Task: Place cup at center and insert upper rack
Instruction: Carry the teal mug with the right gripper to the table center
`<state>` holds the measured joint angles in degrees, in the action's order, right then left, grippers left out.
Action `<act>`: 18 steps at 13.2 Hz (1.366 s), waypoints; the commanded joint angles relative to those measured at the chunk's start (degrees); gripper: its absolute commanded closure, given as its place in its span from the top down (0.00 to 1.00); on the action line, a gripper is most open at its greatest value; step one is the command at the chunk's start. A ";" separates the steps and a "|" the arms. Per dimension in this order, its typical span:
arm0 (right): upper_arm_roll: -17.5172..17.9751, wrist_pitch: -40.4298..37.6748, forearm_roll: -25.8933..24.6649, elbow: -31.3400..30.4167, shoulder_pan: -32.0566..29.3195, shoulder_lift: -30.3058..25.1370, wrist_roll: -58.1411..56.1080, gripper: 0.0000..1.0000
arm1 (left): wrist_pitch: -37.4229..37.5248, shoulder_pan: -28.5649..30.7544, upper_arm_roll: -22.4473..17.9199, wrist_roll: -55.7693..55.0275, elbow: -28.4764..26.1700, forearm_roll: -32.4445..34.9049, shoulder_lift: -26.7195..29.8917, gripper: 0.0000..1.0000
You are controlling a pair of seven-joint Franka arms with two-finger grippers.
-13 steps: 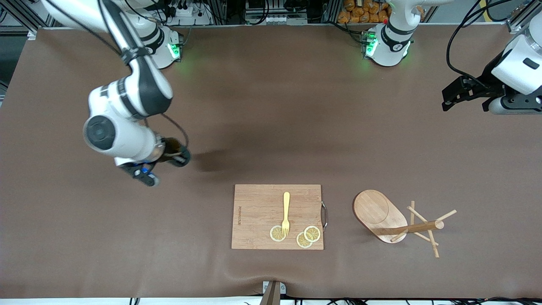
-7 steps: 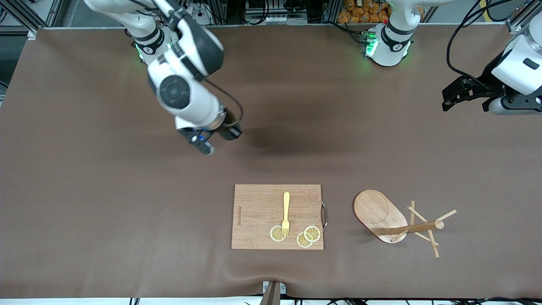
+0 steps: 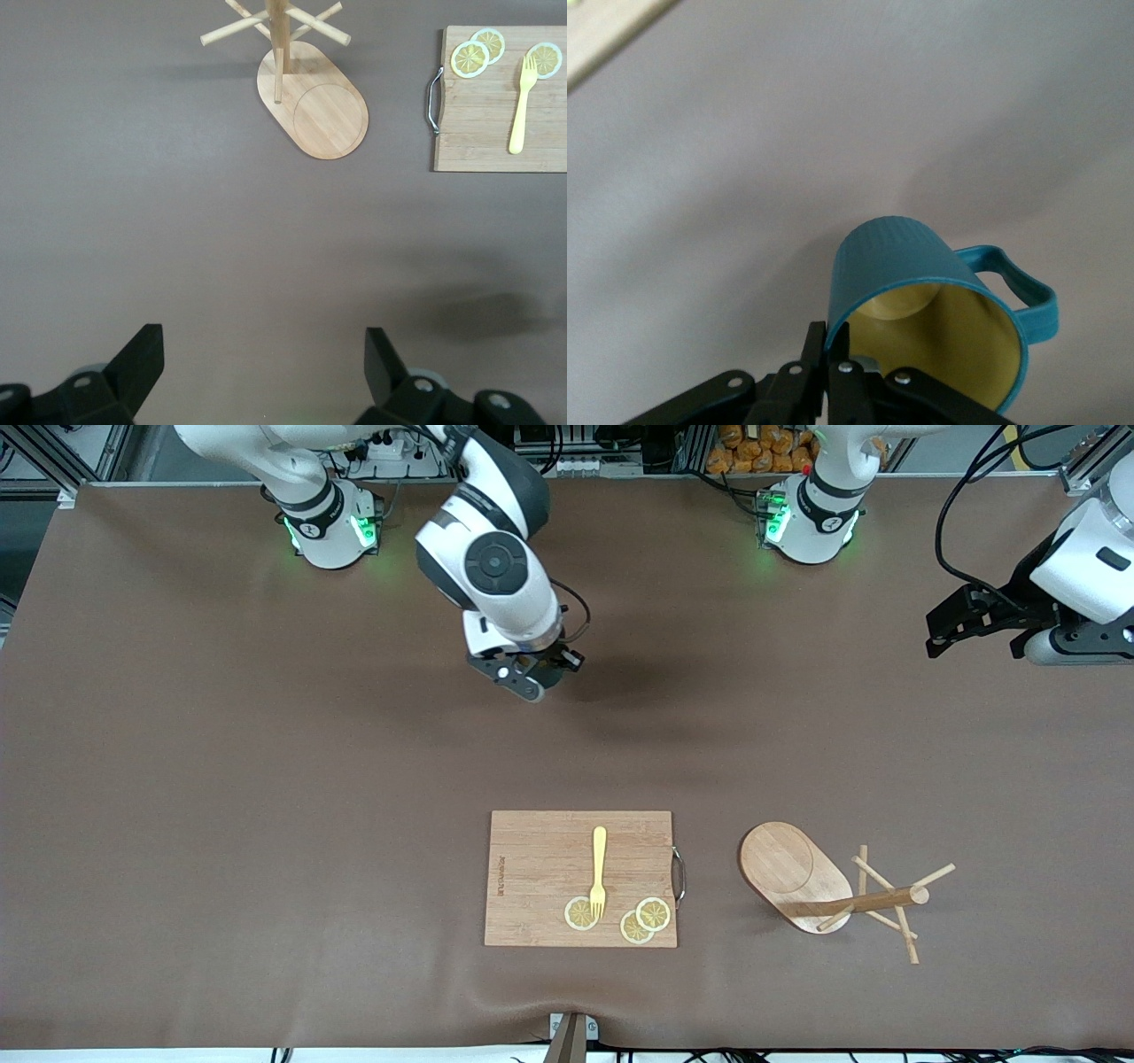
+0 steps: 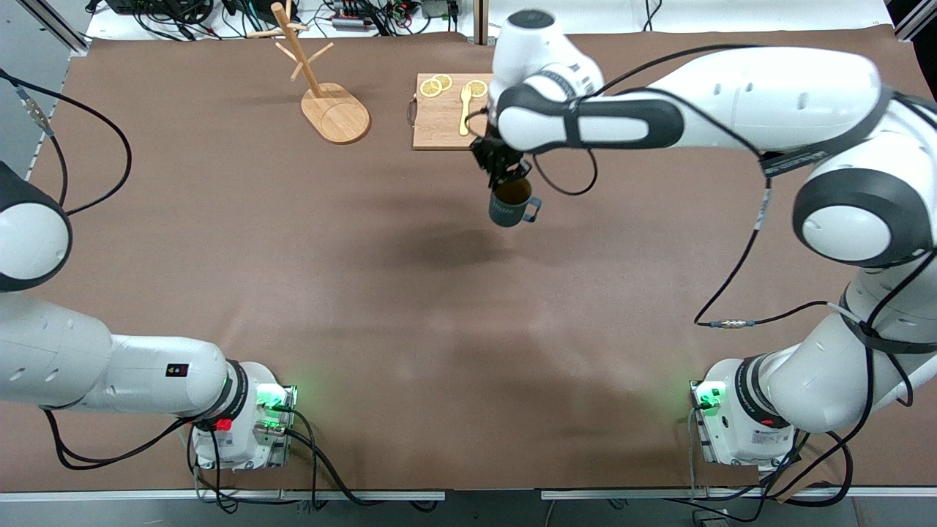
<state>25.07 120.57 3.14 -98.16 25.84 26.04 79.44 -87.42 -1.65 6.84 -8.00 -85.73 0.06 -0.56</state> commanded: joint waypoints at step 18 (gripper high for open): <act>-0.81 8.63 -2.88 3.15 6.94 11.23 20.84 0.00 | 0.67 -0.46 0.81 -0.09 0.56 -0.68 -0.05 1.00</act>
<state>24.94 128.93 1.96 -96.57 31.77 36.15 98.48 -87.42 -2.17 7.52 -8.00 -85.73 0.06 -0.57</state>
